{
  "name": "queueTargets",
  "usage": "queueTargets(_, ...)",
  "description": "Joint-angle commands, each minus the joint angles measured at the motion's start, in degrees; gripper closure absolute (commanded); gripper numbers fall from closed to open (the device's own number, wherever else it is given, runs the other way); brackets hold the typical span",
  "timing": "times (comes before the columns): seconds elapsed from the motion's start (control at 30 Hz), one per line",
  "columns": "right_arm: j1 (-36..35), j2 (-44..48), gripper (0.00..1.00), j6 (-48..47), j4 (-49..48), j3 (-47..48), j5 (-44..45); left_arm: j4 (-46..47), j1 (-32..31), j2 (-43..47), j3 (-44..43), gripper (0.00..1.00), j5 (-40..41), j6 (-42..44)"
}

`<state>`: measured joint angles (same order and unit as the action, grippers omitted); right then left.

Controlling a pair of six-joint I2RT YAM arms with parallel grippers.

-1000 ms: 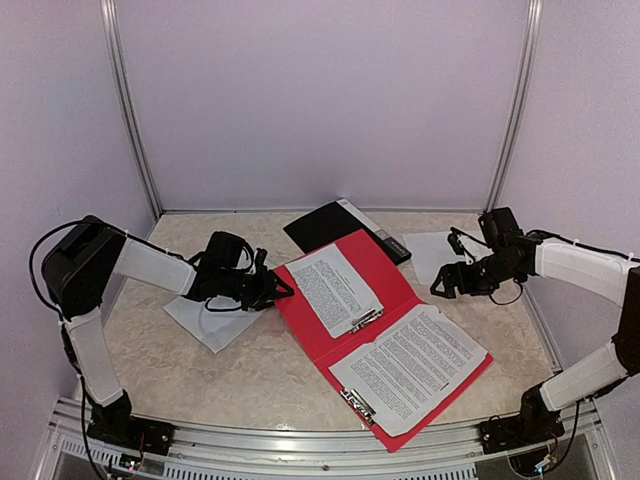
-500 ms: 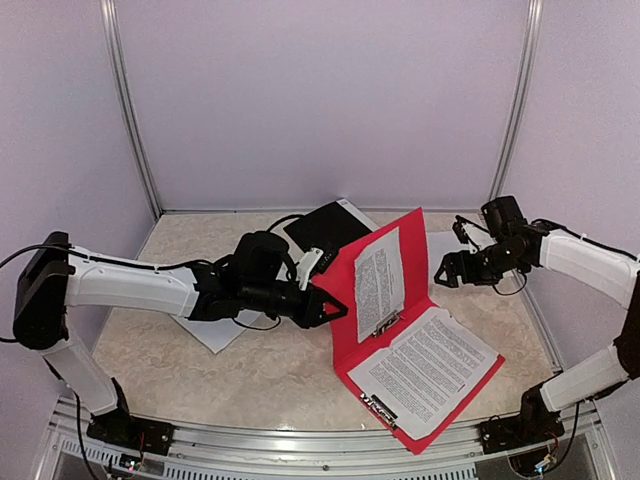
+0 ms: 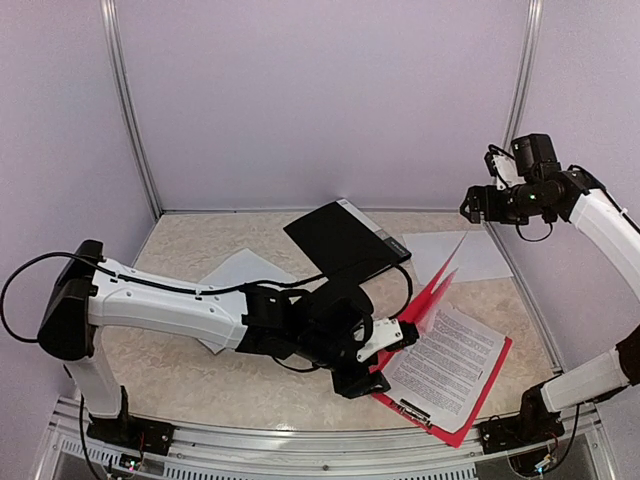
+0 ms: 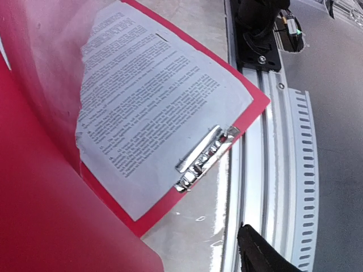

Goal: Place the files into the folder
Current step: Close the folder with files at the center of the board, then move the folder with files to the center of the board.

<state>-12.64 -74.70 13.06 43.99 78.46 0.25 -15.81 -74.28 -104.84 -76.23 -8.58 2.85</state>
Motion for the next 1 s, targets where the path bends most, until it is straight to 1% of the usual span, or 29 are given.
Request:
queueTargets(0.0,0.19,-1.53,0.07,-1.00,3.39,-0.29,0.00,-10.96,-3.56,-4.35,-4.68,0.34,-1.32,6.65)
queueTargets(0.1,-0.18,-0.49,0.08,-0.35,2.10,-2.08,0.06,-12.43,-4.89,-6.72,-6.69,0.30,0.17,7.34)
queueTargets(0.23,-0.19,2.67,0.07,-0.83,3.89,0.18,5.20,-12.58,-5.67,-7.27,-7.14,0.28,-0.48,7.71)
queueTargets(0.27,-0.21,2.87,0.06,-1.28,5.10,1.23,5.19,-12.66,-5.65,-7.19,-7.13,0.27,-0.81,7.81)
queueTargets(0.33,-0.38,1.97,0.06,-1.59,6.97,1.52,2.44,-12.76,-5.70,-6.99,-6.96,0.26,-1.04,7.79)
queueTargets(0.4,-1.69,1.74,0.07,-1.17,6.53,-1.74,0.43,-12.91,-5.70,-6.05,-6.28,0.23,-0.94,7.76)
queueTargets(0.47,-3.54,1.48,0.07,-0.99,6.04,-6.47,-0.07,-11.95,-5.48,-4.02,-4.49,0.16,-0.91,7.34)
queueTargets(0.53,-4.30,1.23,0.08,-0.81,5.78,-10.16,-0.08,-10.38,-5.27,-1.53,-1.60,0.06,-1.29,6.67)
queueTargets(0.57,-4.56,1.70,0.07,-0.72,5.17,-12.17,-0.15,-9.33,-5.14,0.61,0.55,0.03,-1.29,6.04)
queueTargets(0.6,-4.61,2.19,0.08,-0.75,4.64,-13.71,-0.10,-8.36,-4.90,1.83,2.18,0.02,-1.56,5.48)
queueTargets(0.67,-4.59,2.42,0.07,-1.01,4.94,-15.68,-0.13,-6.36,-4.15,4.54,5.11,0.01,-1.97,4.07)
queueTargets(0.73,-4.63,1.52,0.07,-2.07,5.87,-17.07,-0.13,-3.99,-1.76,7.33,7.78,0.01,-3.91,1.32)
queueTargets(0.8,-4.66,0.27,0.06,-2.93,5.45,-18.92,-0.09,-0.74,2.96,9.23,9.92,0.01,-7.75,-3.41)
queueTargets(0.87,-4.71,-2.03,0.06,-3.36,4.49,-19.82,-2.94,2.11,8.37,10.16,10.24,0.01,-12.17,-10.10)
queueTargets(0.9,-4.78,-3.32,0.06,-3.68,3.66,-20.00,-3.94,3.32,10.35,10.04,10.00,0.01,-13.01,-13.01)
queueTargets(0.97,-5.14,-5.76,0.06,-3.94,2.33,-20.52,-3.05,3.98,12.98,8.72,8.32,0.01,-11.16,-18.15)
